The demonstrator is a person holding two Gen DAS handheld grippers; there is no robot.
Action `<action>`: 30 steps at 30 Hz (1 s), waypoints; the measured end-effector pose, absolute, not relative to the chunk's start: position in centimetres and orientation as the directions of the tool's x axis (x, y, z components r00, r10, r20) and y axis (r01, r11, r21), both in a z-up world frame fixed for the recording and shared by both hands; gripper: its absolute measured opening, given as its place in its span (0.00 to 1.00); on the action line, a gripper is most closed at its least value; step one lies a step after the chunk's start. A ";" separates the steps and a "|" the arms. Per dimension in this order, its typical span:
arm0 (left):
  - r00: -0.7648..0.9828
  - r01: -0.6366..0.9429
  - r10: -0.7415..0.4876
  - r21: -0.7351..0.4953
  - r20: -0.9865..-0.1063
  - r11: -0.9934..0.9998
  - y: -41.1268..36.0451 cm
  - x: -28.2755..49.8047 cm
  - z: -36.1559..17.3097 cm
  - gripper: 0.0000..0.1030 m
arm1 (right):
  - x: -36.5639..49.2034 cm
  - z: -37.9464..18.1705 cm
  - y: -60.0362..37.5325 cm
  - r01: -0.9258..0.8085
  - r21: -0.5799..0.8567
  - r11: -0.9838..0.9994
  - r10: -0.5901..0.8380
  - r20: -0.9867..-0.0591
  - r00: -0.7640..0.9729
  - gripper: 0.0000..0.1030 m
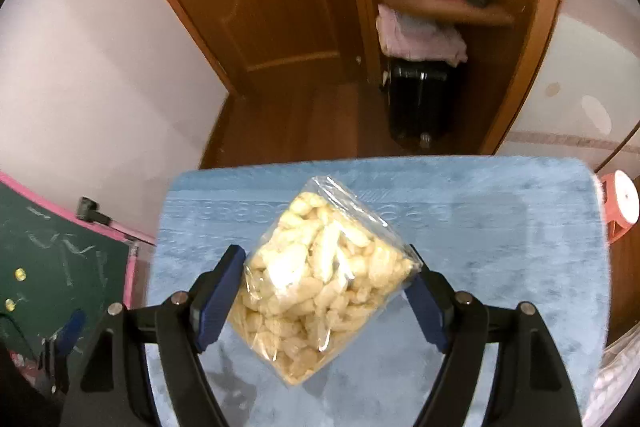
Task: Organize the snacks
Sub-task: 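Carry the cracker bag over the tray and open the right tool to drop it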
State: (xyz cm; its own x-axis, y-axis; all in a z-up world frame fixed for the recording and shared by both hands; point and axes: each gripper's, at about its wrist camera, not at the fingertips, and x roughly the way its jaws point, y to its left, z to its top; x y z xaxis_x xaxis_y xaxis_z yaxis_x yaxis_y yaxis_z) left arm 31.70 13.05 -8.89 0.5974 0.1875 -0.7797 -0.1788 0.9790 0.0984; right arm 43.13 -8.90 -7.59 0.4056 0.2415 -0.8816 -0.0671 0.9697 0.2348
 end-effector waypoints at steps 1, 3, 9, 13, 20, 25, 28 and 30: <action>0.605 -0.175 0.180 0.092 -0.776 0.980 12.9 31.0 -7.9 0.89 | 42.1 -6.0 -9.3 -0.072 0.240 0.968 0.247 -0.872 0.422 0.76; 0.622 -0.170 0.169 0.079 -0.764 0.982 12.6 29.5 -5.7 0.89 | 40.0 -2.8 -10.3 -0.075 0.238 0.968 0.245 -0.851 0.464 0.76; 0.683 -0.137 0.129 0.048 -0.719 0.989 11.0 24.2 0.2 0.89 | 33.1 5.8 -13.1 -0.112 0.231 0.966 0.254 -0.790 0.558 0.76; 0.707 -0.074 0.103 0.072 -0.700 0.995 8.6 20.2 3.0 0.89 | 27.9 9.5 -14.8 -0.140 0.183 0.973 0.231 -0.767 0.599 0.76; 0.728 0.013 0.043 0.077 -0.684 0.997 4.7 14.0 5.6 0.89 | 18.7 13.0 -17.9 -0.184 0.153 0.971 0.237 -0.717 0.656 0.76; 0.719 0.076 0.011 0.094 -0.694 0.993 1.9 10.5 5.7 0.90 | 13.6 12.7 -20.3 -0.183 0.105 0.977 0.204 -0.701 0.684 0.76; 0.703 0.125 -0.019 0.097 -0.711 0.987 0.1 8.6 5.2 0.90 | 10.9 11.4 -21.7 -0.180 0.103 0.978 0.198 -0.721 0.664 0.76; 0.697 0.158 -0.040 0.099 -0.716 0.983 -1.0 7.1 4.7 0.90 | 8.8 10.2 -22.5 -0.184 0.093 0.979 0.192 -0.730 0.656 0.76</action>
